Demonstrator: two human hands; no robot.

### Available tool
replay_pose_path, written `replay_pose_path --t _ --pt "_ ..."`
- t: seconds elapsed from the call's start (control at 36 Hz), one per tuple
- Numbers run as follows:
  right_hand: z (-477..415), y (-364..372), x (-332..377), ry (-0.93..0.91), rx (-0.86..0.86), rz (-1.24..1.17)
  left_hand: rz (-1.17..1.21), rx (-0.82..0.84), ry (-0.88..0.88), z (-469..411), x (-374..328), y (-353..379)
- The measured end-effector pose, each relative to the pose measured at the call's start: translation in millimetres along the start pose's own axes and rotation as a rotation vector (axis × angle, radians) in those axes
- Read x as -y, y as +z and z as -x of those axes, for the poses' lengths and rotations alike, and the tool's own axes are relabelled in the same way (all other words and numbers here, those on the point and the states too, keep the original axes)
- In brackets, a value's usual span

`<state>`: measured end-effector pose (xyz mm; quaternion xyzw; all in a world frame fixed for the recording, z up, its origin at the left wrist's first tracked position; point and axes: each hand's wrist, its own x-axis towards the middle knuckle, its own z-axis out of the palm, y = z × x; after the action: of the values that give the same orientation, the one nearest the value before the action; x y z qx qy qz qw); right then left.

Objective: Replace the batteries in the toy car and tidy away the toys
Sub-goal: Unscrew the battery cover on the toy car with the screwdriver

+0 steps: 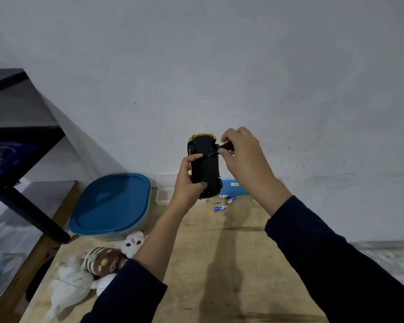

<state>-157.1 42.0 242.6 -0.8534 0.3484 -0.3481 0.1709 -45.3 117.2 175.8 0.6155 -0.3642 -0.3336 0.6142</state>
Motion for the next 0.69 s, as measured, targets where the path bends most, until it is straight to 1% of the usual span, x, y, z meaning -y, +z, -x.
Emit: replay_pose_path --t 0.08,0.14,0.19,0.31,0.36,0.44,0.5,0.64,0.69 --pt "-1 -1 -2 0.107 -0.003 0.173 0.006 -0.009 -0.011 -1 1 1" --pt "-2 -1 -4 0.106 -0.004 0.246 -0.003 -0.012 -0.017 -1 2 0" --pt "-3 2 -7 0.084 0.007 0.196 -0.004 -0.015 -0.027 -3 4 -1" --pt "-1 8 -8 0.006 0.041 -0.02 -0.007 -0.039 -0.05 -5 9 -2" --pt "1 10 -8 0.047 0.072 0.006 0.003 -0.035 -0.05 -5 10 -2" --pt "1 12 -9 0.151 0.095 0.155 0.013 -0.043 -0.065 -4 11 -2" --pt "0 12 -9 0.13 0.078 0.177 0.026 -0.043 -0.074 -5 12 -2" --pt "0 15 -6 -0.011 0.092 0.019 0.036 -0.041 -0.091 -8 13 -2" --pt "0 14 -5 -0.008 0.088 0.025 0.043 -0.047 -0.083 -9 13 -2"
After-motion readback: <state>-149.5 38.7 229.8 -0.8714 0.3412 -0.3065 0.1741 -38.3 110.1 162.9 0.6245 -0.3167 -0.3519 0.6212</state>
